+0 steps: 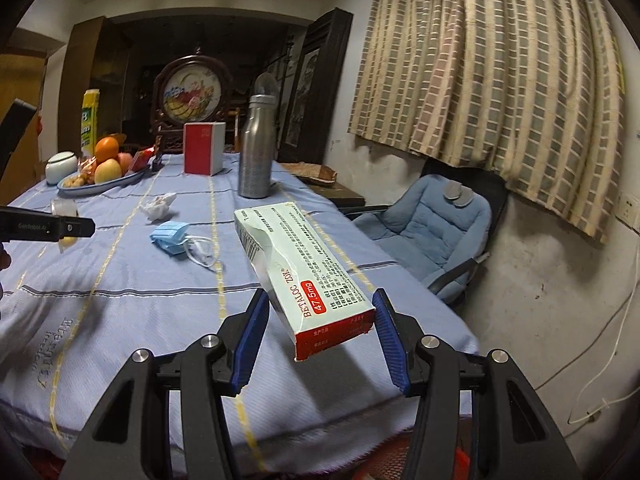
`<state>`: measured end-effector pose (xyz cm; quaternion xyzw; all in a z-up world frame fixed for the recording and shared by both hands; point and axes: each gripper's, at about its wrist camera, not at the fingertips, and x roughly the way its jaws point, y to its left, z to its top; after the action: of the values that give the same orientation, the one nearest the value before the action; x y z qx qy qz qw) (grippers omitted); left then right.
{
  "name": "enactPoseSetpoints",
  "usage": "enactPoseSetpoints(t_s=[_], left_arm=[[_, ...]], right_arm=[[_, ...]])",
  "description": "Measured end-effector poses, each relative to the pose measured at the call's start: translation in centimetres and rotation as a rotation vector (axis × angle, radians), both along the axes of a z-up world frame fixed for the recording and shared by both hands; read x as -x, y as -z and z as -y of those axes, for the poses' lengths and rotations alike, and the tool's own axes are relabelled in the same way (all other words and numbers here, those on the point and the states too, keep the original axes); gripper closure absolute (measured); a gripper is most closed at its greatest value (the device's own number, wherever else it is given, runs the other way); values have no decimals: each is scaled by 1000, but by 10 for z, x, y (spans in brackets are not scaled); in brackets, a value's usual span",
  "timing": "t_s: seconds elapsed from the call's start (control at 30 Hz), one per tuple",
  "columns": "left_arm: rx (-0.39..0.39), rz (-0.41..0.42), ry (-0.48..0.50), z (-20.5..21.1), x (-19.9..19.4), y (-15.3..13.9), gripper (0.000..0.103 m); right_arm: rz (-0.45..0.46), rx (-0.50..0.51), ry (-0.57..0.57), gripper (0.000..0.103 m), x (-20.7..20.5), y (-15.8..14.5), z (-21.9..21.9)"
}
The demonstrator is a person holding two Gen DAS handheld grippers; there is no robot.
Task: Collect trash
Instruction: 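Lift the plastic cup and white box off the table with both tools, then carry the cup and box to the wastebasket and open both tools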
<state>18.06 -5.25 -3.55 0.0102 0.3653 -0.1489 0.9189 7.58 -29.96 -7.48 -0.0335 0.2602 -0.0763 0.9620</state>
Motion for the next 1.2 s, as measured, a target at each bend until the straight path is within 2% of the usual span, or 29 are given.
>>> enactPoseSetpoints(t_s=[0.17,0.4,0.6,0.73,0.8,0.9,1.03,1.2], left_arm=[[10,17,75,33,15,-12,48],[25,27,218,97,37,-24,48],[29,17,364,162,59,-21,48],[16,-9,462,207,73,-11,48],[2,-30,507,228,80,-4,48],[-28,-55,572,260,91,9,48],[-62,-85,650,296,105,25,48],[-120,-123,750,346,126,48,48]], right_arm=[[-2,6,53,50,19,3,26],[-49,-18,182,50,58,22,89],[-194,-97,315,50,95,67,156],[-405,-159,317,45,88,118,180],[-440,-203,354,42,88,132,190],[-390,-313,368,34,96,128,206],[-294,-334,446,26,112,110,225],[-240,-425,484,26,130,109,247]])
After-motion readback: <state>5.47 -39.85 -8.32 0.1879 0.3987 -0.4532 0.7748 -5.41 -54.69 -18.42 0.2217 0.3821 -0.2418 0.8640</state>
